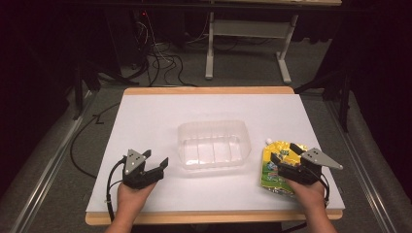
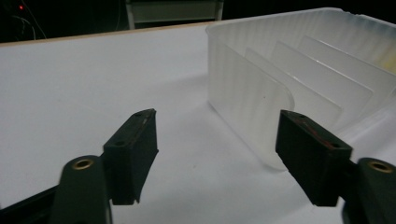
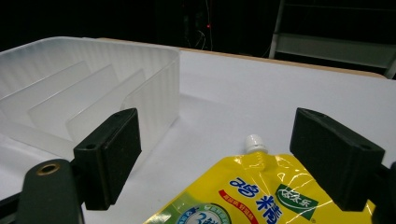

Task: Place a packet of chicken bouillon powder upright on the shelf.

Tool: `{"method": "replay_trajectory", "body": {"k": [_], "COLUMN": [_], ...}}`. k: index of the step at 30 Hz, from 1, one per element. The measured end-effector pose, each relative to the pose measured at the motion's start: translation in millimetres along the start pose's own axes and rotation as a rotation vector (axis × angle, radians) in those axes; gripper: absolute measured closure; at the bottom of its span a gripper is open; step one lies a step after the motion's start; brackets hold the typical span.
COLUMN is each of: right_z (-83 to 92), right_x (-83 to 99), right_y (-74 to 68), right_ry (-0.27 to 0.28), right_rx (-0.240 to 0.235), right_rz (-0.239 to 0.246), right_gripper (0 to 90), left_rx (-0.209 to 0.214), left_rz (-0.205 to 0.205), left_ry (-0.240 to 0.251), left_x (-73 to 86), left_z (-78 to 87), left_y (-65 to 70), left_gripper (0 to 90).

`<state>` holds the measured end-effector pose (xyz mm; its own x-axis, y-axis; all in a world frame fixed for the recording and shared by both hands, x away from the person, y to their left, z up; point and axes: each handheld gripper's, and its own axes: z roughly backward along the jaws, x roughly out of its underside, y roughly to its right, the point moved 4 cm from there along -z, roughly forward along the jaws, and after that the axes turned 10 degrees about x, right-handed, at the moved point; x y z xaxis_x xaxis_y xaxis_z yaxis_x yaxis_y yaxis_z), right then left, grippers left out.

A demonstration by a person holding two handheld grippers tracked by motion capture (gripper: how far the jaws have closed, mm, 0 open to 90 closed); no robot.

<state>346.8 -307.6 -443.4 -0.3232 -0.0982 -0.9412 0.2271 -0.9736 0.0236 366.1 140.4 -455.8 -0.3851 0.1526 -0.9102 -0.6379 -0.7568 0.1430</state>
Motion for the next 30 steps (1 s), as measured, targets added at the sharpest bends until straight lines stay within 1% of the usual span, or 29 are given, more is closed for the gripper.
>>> {"method": "replay_trajectory", "body": {"k": [1,2,3,4,5,6,7,8,10,11,12,13,15,16,17,20,24,28,29,30], "right_z": [-0.8,-0.9,-0.9,-1.1,-1.1,-0.2,0.2,0.8,1.3,2.9,2.9,3.4,4.9,5.6,5.9,6.3,7.3,7.6,7.5,7.3], "right_x": [0.5,0.9,0.9,2.1,2.1,3.2,3.3,3.5,3.6,4.2,4.2,4.4,5.4,6.3,8.7,11.6,12.4,12.5,12.8,13.1], "right_y": [-2.0,-2.8,-2.8,-4.6,-4.6,-6.1,-6.1,-5.8,-5.2,-3.0,-3.0,-1.3,3.4,5.7,10.5,13.3,18.0,23.2,27.6,29.9], "right_ry": [-0.007,-0.012,-0.012,-0.019,-0.019,-0.031,-0.030,-0.033,-0.035,-0.045,-0.045,-0.045,-0.053,-0.057,-0.062,-0.072,-0.077,-0.079,-0.082,-0.085], "right_rx": [-0.006,-0.003,-0.003,-0.007,-0.007,-0.004,-0.002,0.003,0.007,0.009,0.009,0.016,0.026,0.033,0.040,0.044,0.053,0.058,0.064,0.065], "right_rz": [0.007,0.017,0.017,0.020,0.020,0.015,0.018,0.020,0.021,0.008,0.008,0.002,-0.014,-0.027,-0.037,-0.043,-0.057,-0.069,-0.080,-0.083], "right_gripper": [16.6,16.8,16.8,17.1,17.1,17.5,17.6,17.8,17.9,18.2,18.2,18.5,19.3,19.8,20.2,21.0,22.7,23.5,24.1,24.5], "left_rx": [0.008,0.008,0.025,0.037,0.052,0.076,0.076,0.089,0.096,0.100,0.103,0.099,0.081,0.077,0.044,0.011,-0.006,-0.005,0.003,0.037], "left_rz": [-0.005,-0.005,-0.011,-0.019,-0.025,-0.037,-0.037,-0.042,-0.045,-0.045,-0.041,-0.047,-0.078,-0.082,-0.084,-0.070,-0.056,-0.046,-0.042,-0.045], "left_ry": [-0.004,-0.004,-0.010,-0.019,-0.025,-0.035,-0.035,-0.034,-0.033,-0.029,-0.026,-0.030,-0.044,-0.048,-0.043,-0.037,-0.040,-0.037,-0.041,-0.048], "left_x": [0.3,0.3,0.9,1.6,1.9,1.8,1.8,0.0,-1.0,-1.9,-2.8,-3.6,-4.4,-4.7,-6.0,-7.5,-9.5,-9.9,-10.0,-11.6], "left_z": [-1.2,-1.2,-3.3,-5.4,-7.7,-12.0,-12.0,-15.9,-17.7,-20.0,-22.8,-25.8,-33.1,-37.0,-41.1,-44.9,-48.3,-49.6,-49.1,-44.1], "left_y": [1.3,1.3,3.5,5.9,8.7,14.6,14.6,20.0,22.3,24.2,26.1,28.1,33.6,36.3,38.7,35.9,33.2,32.7,32.9,33.3], "left_gripper": [34.7,36.8,36.8,42.9,42.9,48.7,49.9,50.9,51.5,54.3,54.3,55.1,59.0,61.1,67.5,78.3,80.7,81.1,76.8,70.6]}}
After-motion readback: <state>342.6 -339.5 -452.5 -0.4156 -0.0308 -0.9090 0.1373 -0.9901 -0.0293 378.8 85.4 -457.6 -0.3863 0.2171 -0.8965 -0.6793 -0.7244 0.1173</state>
